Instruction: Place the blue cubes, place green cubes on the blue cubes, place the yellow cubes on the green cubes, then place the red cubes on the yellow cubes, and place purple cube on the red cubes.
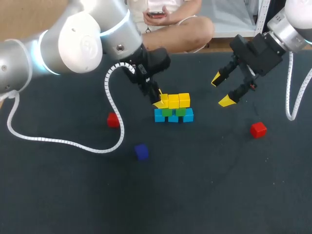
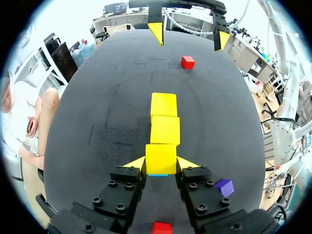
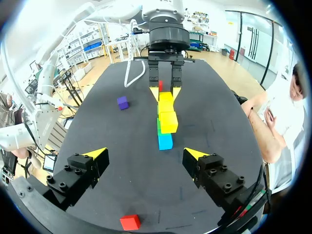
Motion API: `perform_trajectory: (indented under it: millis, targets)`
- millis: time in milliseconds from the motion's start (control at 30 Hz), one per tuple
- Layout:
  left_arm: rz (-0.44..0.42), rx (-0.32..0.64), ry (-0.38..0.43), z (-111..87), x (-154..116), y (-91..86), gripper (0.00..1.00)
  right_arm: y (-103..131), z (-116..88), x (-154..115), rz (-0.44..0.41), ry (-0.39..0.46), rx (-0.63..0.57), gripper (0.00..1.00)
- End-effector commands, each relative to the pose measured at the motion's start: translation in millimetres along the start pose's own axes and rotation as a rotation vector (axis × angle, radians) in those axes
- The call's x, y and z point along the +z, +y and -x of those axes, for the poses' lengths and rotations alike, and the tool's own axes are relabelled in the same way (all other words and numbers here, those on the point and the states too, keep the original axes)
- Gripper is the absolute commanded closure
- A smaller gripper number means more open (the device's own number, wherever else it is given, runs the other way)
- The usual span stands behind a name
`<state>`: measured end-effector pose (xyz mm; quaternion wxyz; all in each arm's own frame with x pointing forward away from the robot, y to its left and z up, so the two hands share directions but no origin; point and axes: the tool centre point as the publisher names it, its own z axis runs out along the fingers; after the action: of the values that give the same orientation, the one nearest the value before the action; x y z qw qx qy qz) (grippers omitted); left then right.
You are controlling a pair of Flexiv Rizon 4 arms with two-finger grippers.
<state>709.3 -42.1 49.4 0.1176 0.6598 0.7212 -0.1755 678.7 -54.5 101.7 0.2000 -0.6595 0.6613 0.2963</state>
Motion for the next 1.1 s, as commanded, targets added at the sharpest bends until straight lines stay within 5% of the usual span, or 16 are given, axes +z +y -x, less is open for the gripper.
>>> perform_trajectory:
  millis: [33, 400, 633, 967, 1033, 1067, 1100]
  targets:
    - [-0.005, 0.004, 0.007, 2.7, -0.7, 3.6, 1.0, -0.2, -0.1, 0.2, 0.0, -0.002, -0.001, 0.0]
    - [-0.006, 0.003, 0.01, 2.1, -0.9, 1.4, 0.99, -0.2, -0.1, 0.2, 0.0, -0.002, -0.001, 0.0]
    - [-0.011, 0.001, 0.01, 1.4, -0.3, 1.3, 0.57, -0.2, -0.1, 0.2, 0.0, -0.002, -0.001, 0.0]
    - [-0.01, 0.006, 0.004, 3.0, -0.1, 1.2, 0.56, -0.2, -0.1, 0.2, 0.0, -0.002, -0.001, 0.0]
    - [-0.008, 0.003, 0.001, 3.2, -0.9, 0.7, 0.5, -0.2, -0.1, 0.2, 0.0, -0.002, -0.001, 0.0]
    - [-0.004, 0.001, -0.003, 3.2, -1.7, 0.4, 0.19, -0.2, -0.1, 0.2, 0.0, -0.002, -0.001, 0.0]
    - [-0.004, 0.003, -0.007, 3.1, -2.6, 0.4, 0.0, -0.2, -0.1, 0.2, 0.0, -0.002, -0.001, 0.0]
